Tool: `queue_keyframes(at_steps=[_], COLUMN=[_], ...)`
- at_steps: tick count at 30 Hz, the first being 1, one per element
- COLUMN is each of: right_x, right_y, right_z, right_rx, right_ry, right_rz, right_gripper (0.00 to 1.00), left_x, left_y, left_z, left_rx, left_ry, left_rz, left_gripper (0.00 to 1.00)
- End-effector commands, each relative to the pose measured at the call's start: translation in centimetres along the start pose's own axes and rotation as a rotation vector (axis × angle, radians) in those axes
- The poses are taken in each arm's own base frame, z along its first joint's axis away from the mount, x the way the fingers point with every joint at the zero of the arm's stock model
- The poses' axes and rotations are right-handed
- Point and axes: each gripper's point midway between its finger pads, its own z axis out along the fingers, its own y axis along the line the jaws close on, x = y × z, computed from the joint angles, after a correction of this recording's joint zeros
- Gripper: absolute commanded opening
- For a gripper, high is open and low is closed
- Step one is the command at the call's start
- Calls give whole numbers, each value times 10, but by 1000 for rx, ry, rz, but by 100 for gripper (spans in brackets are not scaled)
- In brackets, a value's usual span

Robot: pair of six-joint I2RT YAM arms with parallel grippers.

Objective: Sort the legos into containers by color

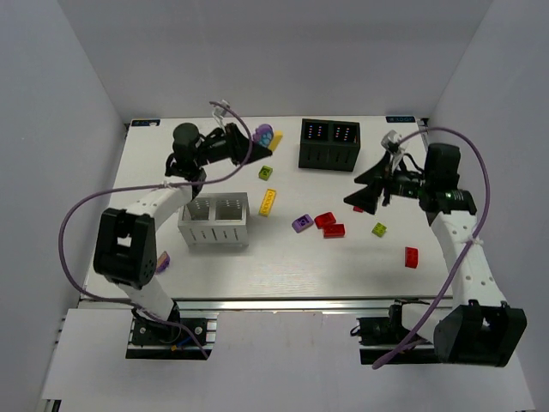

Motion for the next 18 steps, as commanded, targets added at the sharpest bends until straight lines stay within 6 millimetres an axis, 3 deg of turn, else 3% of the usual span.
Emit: queue_keyframes(at_steps=[1,6,11,15,17,18], right_x=[-52,-66,-82,-93,-93,-95], right_y=[37,83,103,112,115,115], right_z=[11,23,31,34,38,40], right_rx=[-159,-397,-447,-461,-463,-454], right_ry=[-49,-86,-119,-119,-119,-124], right_rz=[-43,11,15,73,75,77], right_gripper=[89,89,87,74,76,89], left_x=[11,54,72,82,83,85], left_y=[-85,-120,-135,-142,-144,-146], left_z=[-13,-18,-17,-10,-7,-4], left_rx=[171,212,213,226,230,232], left_ry=[25,80,99,110,110,116], left_rz=[109,89,74,62,58,54], left_gripper=[0,0,0,0,0,0])
